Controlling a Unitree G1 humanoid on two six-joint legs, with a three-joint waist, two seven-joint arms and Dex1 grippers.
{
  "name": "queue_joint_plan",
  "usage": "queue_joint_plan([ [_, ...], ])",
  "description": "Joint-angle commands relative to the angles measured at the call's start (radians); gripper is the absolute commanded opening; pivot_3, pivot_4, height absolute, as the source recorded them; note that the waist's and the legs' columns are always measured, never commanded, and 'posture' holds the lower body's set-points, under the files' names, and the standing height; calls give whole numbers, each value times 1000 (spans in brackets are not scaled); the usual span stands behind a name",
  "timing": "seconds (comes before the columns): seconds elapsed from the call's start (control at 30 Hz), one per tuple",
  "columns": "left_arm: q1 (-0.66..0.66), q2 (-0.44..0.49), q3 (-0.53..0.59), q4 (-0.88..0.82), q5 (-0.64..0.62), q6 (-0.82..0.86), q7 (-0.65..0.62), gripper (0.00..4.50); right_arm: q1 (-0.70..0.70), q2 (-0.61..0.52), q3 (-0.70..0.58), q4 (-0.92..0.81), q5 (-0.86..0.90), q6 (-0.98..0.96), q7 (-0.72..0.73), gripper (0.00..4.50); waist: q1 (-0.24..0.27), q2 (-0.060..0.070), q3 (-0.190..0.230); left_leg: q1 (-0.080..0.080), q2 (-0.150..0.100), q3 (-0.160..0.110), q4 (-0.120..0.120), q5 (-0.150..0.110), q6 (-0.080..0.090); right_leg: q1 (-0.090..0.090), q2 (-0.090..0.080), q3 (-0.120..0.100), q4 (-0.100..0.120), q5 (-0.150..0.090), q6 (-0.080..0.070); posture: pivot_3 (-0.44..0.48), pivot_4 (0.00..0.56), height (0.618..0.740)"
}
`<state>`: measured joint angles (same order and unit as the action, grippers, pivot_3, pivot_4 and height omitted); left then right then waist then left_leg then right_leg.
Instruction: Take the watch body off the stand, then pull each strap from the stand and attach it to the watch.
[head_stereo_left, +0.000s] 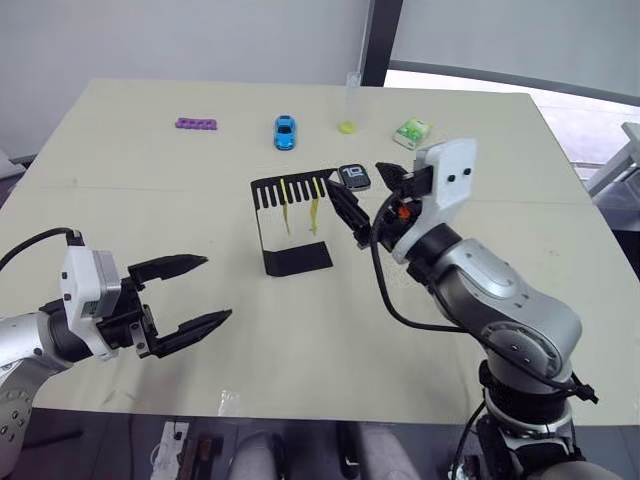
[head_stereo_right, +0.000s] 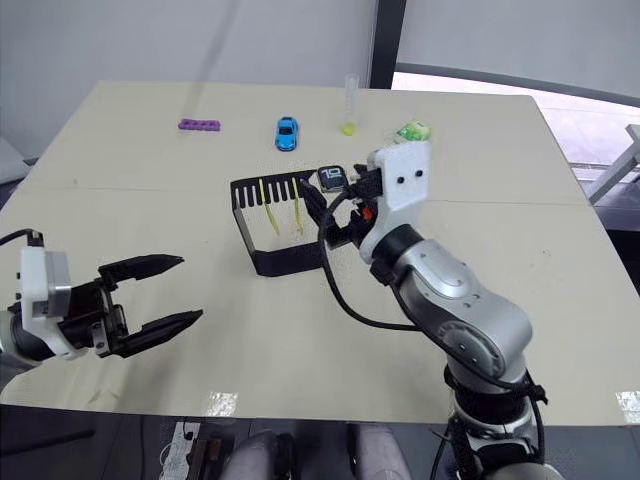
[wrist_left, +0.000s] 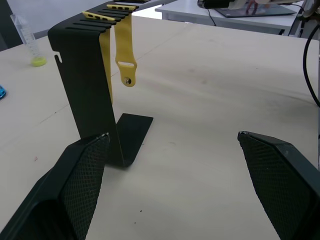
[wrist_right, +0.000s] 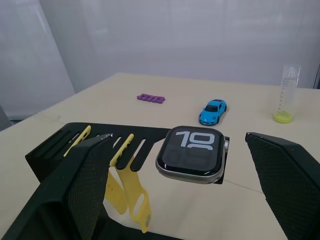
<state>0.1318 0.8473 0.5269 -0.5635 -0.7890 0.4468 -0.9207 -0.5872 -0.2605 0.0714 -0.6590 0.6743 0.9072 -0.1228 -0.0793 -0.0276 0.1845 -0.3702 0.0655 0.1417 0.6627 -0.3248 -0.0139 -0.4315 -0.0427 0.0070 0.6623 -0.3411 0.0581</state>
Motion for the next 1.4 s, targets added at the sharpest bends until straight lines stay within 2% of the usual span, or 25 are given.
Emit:
queue_joint_plan([
  [0.03, -8, 11, 0, -14, -8, -1, -14, 4427, -29, 8, -3, -13, -52, 2, -11, 4500, -4, 0, 0, 0, 0, 0, 0, 0, 0, 0, 0, 0, 0, 0, 0, 0, 150, 740],
  [0.63, 4, -32, -8, -70, -7, -16, 26, 4427, -125, 87, -13, 60, -127, 56, 11, 4500, -7, 0, 0, 0, 0, 0, 1, 0, 0, 0, 0, 0, 1, 1, 1, 0, 150, 740],
  [1.4, 5, -33, -6, -61, 11, -19, 34, 4427, -129, 141, 1, 88, -195, 58, 58, 4500, -8, 0, 0, 0, 0, 0, 1, 0, 0, 0, 0, 0, 1, 1, 1, 0, 150, 740],
])
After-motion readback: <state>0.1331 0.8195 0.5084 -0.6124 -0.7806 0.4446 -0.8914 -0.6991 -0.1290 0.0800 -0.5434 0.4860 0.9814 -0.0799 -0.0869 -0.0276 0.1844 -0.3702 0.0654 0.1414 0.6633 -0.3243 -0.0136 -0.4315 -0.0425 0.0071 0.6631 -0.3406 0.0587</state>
